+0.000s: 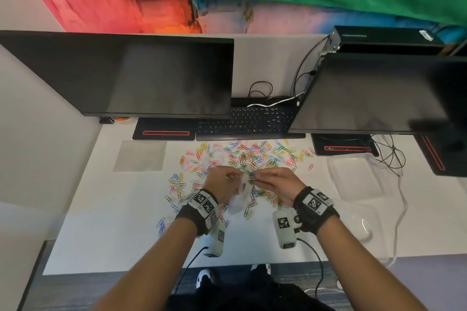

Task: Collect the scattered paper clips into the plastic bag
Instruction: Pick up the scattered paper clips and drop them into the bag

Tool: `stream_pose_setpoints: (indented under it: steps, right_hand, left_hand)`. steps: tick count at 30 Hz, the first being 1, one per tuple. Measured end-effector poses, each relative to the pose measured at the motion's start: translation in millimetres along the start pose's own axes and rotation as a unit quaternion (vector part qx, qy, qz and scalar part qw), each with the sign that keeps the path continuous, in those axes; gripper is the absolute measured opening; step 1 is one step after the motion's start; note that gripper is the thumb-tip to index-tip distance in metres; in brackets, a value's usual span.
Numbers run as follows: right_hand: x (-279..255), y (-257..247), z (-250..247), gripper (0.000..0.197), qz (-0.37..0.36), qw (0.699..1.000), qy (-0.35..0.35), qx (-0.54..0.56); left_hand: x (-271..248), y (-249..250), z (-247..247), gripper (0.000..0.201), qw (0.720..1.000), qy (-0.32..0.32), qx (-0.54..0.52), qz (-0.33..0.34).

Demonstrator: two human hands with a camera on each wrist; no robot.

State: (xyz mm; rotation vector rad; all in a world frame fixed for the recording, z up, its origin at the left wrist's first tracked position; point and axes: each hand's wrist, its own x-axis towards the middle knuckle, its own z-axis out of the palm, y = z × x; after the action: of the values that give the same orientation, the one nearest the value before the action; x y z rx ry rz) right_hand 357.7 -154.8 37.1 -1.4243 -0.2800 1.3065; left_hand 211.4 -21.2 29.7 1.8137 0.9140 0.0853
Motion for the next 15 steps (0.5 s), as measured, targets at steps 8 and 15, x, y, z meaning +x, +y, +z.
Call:
stream_pose_setpoints:
  steps: [8,15]
  right_hand:
    - [17.1,13.3,35.4,0.019,-0.065,0.922,0.141,-0.355]
    - [26.7,12.3,38.1,0.016,-0.055,0.866,0.135,-0.478]
  left_hand:
    - [-2.8,1.3,5.1,0.022,0.998,0.009,0.053,0.031]
    - [-6.3,8.4,5.2,0.020,0.997,-0.002,0.050,0.050]
